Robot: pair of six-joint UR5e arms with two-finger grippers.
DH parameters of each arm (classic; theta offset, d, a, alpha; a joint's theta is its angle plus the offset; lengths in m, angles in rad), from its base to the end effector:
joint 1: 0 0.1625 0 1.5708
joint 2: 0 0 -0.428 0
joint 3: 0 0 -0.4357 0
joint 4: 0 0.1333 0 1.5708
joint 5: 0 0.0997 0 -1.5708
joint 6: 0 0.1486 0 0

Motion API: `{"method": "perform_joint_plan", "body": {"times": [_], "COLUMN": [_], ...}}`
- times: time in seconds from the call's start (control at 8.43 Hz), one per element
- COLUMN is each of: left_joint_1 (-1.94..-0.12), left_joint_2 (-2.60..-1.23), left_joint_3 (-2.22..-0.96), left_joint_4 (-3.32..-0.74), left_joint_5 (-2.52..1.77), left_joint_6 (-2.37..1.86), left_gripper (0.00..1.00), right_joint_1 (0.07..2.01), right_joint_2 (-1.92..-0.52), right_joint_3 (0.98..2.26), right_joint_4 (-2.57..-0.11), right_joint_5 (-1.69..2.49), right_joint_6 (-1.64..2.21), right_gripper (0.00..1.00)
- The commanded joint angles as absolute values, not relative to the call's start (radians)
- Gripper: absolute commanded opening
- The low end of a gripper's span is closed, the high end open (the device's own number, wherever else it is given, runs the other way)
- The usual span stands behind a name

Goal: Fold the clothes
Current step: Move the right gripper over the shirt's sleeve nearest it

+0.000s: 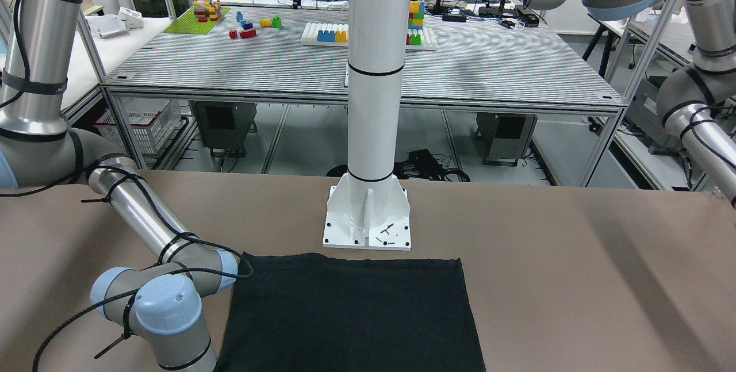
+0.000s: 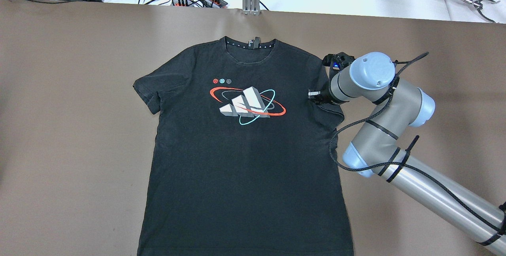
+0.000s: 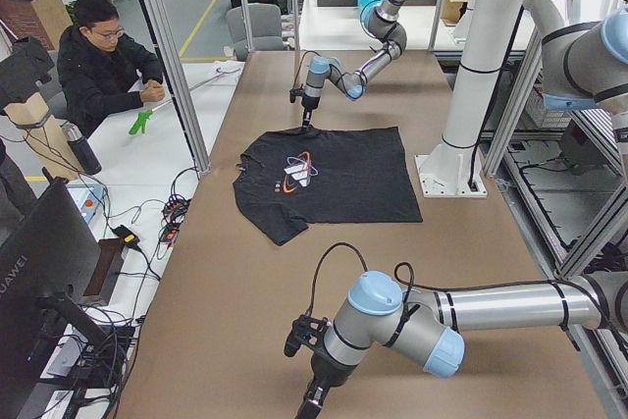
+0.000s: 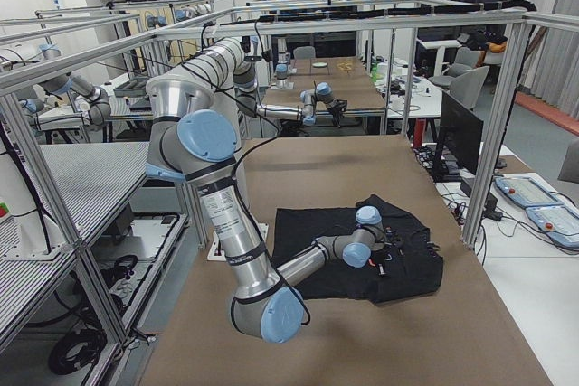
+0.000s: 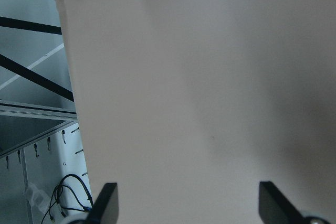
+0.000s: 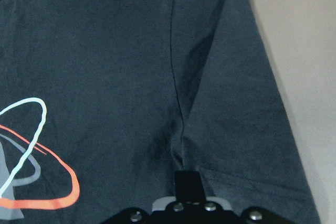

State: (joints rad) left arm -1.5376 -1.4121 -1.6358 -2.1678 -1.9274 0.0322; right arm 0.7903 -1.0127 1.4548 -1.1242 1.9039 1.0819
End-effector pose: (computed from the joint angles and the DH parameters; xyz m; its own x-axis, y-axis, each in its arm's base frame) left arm -0.0641 -0.5231 0.6998 0.9296 0.2275 -0.2901 -0.0590 0.8686 0.4919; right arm -0.4973 -0.6226 0.3503 0.6231 -0.0015 0.7821 -0.2268 0.9567 0.1826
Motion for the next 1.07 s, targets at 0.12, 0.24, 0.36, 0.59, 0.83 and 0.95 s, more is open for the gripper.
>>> {"method": "perform_joint_plan", "body": {"times": [0.12,0.24,0.36,0.59,0.83,0.95], "left_joint_1": [-1.537,-1.537,-1.537,-1.539,-1.539,-1.537], "left_joint_2": [-1.422,-1.422,-1.422,-1.420,-1.420,-1.420], "left_joint_3": [-1.635,-1.635,-1.634,-1.634,-1.635,-1.635], "left_joint_4": [-2.168,-2.168,-2.168,-2.168,-2.168,-2.168], "left_joint_5": [-1.924,-1.922,-1.922,-1.927,-1.927,-1.928], "left_joint_6": [0.032,0.032,0.032,0.031,0.031,0.031], "left_gripper": [0.94,0.94,0.94,0.94,0.94,0.94], "right_joint_1": [0.779,0.778,0.778,0.761,0.739,0.739], "right_joint_2": [-0.849,-0.838,-0.831,-0.834,-0.831,-0.833], "right_joint_3": [1.275,1.264,1.259,1.261,1.270,1.272], "right_joint_4": [-1.138,-1.138,-1.138,-1.135,-1.132,-1.132], "right_joint_5": [1.813,1.812,1.809,1.804,1.805,1.807], "right_joint_6": [1.101,1.103,1.106,1.108,1.167,1.161], "right_gripper": [0.00,0.00,0.00,0.00,0.00,0.09]}}
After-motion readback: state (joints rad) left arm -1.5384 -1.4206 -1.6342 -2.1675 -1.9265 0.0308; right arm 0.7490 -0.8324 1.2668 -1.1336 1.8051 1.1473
